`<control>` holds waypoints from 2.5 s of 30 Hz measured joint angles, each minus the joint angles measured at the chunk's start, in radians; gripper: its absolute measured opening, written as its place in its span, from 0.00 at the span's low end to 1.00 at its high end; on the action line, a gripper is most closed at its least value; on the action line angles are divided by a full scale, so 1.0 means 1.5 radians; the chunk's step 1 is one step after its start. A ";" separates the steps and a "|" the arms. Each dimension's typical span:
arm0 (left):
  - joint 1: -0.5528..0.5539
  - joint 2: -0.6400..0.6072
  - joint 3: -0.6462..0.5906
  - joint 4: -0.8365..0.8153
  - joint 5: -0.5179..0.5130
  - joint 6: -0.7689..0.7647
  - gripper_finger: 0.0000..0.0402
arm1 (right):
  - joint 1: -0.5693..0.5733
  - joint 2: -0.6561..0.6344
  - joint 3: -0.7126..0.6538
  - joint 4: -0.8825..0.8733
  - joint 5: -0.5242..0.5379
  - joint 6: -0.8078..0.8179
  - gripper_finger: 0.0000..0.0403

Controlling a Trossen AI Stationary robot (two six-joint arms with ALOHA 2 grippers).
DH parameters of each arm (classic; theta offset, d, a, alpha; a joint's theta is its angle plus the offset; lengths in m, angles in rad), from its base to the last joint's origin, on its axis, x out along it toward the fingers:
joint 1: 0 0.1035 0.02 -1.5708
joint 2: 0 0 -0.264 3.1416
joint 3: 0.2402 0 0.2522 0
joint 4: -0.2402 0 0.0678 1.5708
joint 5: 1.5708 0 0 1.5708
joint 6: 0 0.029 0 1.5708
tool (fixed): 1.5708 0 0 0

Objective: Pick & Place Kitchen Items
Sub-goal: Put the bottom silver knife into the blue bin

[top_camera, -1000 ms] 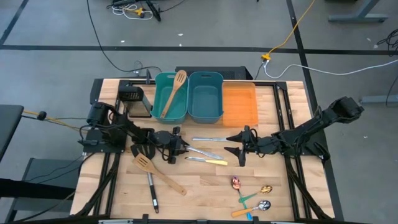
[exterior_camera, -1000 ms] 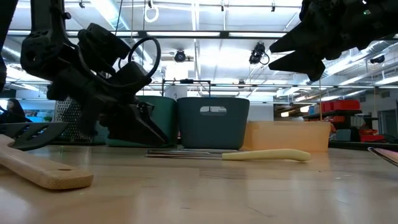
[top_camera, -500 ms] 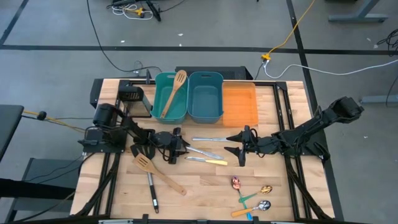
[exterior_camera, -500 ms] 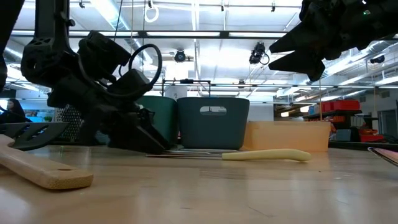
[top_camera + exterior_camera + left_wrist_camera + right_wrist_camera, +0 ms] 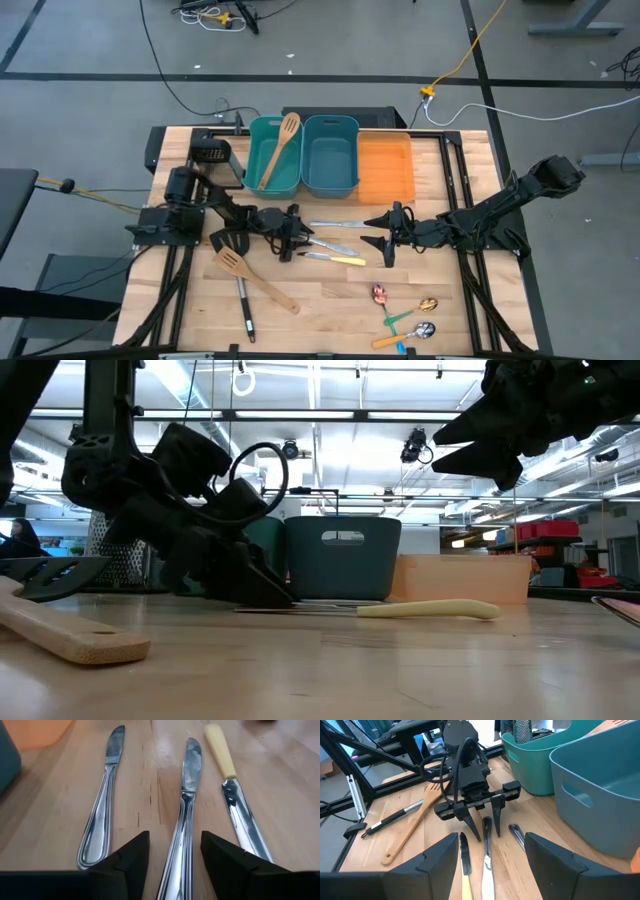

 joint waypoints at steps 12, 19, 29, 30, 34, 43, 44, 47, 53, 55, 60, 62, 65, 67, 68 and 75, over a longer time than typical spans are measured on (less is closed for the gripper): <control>-0.002 0.002 -0.001 -0.001 0.007 -0.002 0.46 | 0.000 0.000 0.000 -0.001 0.000 0.000 0.60; -0.022 0.002 -0.001 -0.005 -0.015 -0.006 0.46 | 0.000 0.000 0.000 -0.001 0.000 0.000 0.60; -0.023 0.004 -0.001 -0.006 -0.013 -0.012 0.43 | 0.000 0.000 0.000 -0.001 0.000 0.000 0.60; -0.023 0.004 -0.001 -0.006 -0.013 -0.011 0.43 | 0.000 0.000 0.000 -0.001 0.000 0.000 0.60; -0.023 0.004 -0.001 -0.006 -0.016 -0.010 0.41 | 0.000 0.000 0.000 -0.001 0.000 0.000 0.60; -0.024 0.004 -0.001 -0.010 -0.021 -0.013 0.31 | 0.000 0.000 0.000 -0.001 0.000 0.000 0.60; -0.024 0.004 -0.002 -0.012 -0.021 -0.012 0.28 | 0.000 0.000 0.000 -0.001 0.000 0.000 0.60; -0.024 0.004 -0.001 -0.013 -0.025 -0.012 0.17 | 0.000 0.000 0.000 -0.005 -0.002 0.013 0.60; -0.025 0.004 -0.001 -0.013 -0.040 -0.013 0.16 | -0.004 0.012 0.000 -0.069 -0.001 0.059 0.60; -0.024 0.004 -0.001 -0.013 -0.041 -0.015 0.16 | -0.011 0.032 -0.001 -0.070 -0.002 0.068 0.60; -0.024 0.004 -0.001 -0.013 -0.042 -0.015 0.16 | -0.038 0.100 0.000 -0.050 -0.030 0.079 0.60; -0.024 0.004 -0.001 -0.012 -0.041 -0.019 0.16 | -0.052 0.128 0.002 -0.038 -0.052 0.080 0.60; -0.024 0.004 -0.002 -0.008 -0.038 -0.024 0.16 | -0.068 0.168 0.021 -0.038 -0.074 0.076 0.60; -0.025 0.005 -0.002 -0.007 -0.036 -0.025 0.16 | -0.076 0.192 0.037 -0.037 -0.082 0.064 0.60; -0.025 0.005 -0.002 -0.007 -0.038 -0.025 0.16 | -0.080 0.202 0.045 -0.037 -0.086 0.058 0.60; -0.025 0.005 -0.002 -0.005 -0.038 -0.027 0.16 | -0.093 0.244 0.085 -0.053 -0.124 0.037 0.60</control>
